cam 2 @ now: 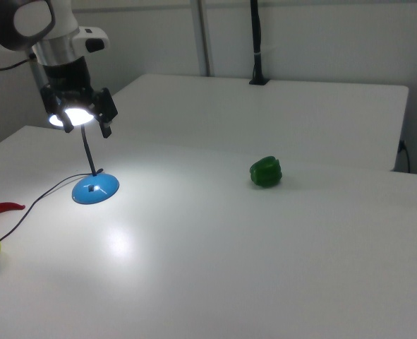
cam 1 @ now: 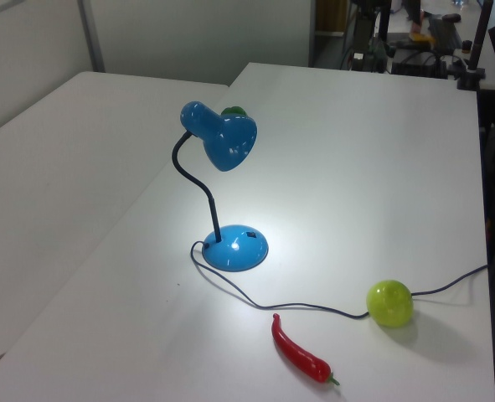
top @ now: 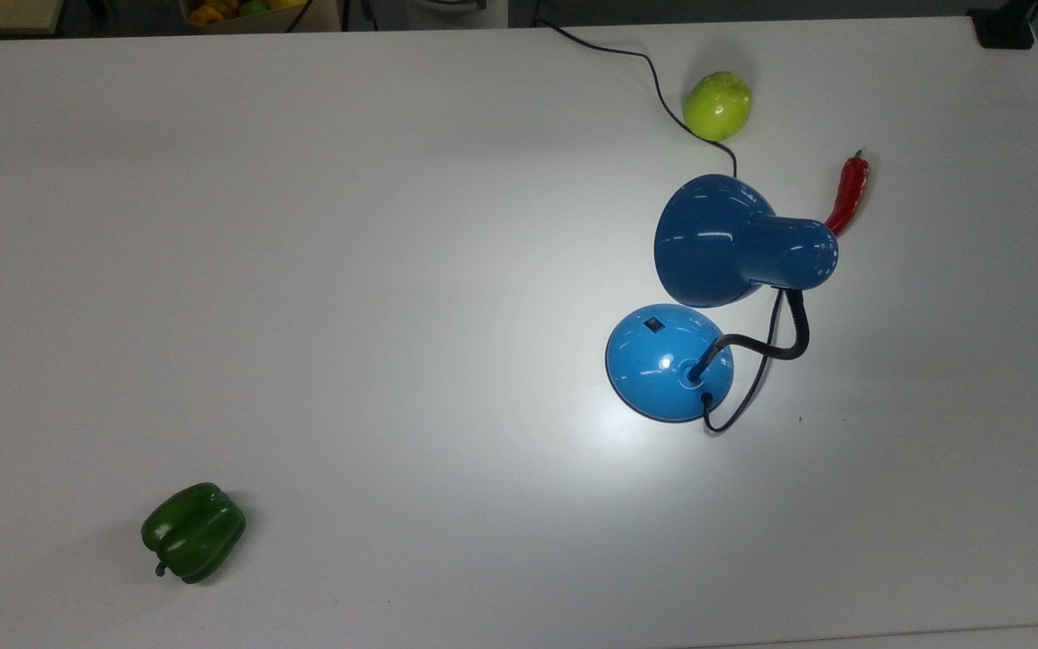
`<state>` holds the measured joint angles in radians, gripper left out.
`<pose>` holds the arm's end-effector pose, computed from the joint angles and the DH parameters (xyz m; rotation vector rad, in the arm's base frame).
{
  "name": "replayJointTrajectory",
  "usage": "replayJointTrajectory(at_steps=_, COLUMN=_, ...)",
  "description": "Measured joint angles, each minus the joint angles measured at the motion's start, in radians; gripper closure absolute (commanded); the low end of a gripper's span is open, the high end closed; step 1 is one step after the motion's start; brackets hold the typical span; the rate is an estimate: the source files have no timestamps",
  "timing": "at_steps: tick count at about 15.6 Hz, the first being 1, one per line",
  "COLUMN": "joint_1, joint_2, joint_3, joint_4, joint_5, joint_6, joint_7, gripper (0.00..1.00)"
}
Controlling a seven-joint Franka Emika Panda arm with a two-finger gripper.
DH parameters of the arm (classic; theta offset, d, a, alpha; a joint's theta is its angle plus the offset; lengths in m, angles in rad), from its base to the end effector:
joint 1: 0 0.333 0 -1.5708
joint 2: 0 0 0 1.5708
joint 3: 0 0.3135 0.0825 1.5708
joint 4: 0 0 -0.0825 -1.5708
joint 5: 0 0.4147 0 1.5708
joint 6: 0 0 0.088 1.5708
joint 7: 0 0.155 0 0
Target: Turn off lamp
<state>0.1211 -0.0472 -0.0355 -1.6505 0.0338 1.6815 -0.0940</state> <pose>0.5821 0.0545 0.5714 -3.0920 -0.2746 -0.1216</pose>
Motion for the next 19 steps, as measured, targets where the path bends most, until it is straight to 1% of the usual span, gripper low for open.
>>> replayJointTrajectory(at_steps=17, joint_1=0.001, joint_2=0.012, joint_3=0.006, joint_4=-0.001, joint_5=0.000, joint_6=0.000, joint_7=-0.009, gripper=0.00)
replayJointTrajectory(at_steps=18, joint_1=0.001, joint_2=0.012, joint_3=0.007, joint_4=-0.002, joint_5=0.000, joint_6=0.000, joint_7=-0.009, gripper=0.01)
replayJointTrajectory(at_steps=19, joint_1=0.001, joint_2=0.012, joint_3=0.008, joint_4=-0.002, joint_5=0.000, joint_6=0.000, joint_7=-0.009, gripper=0.10)
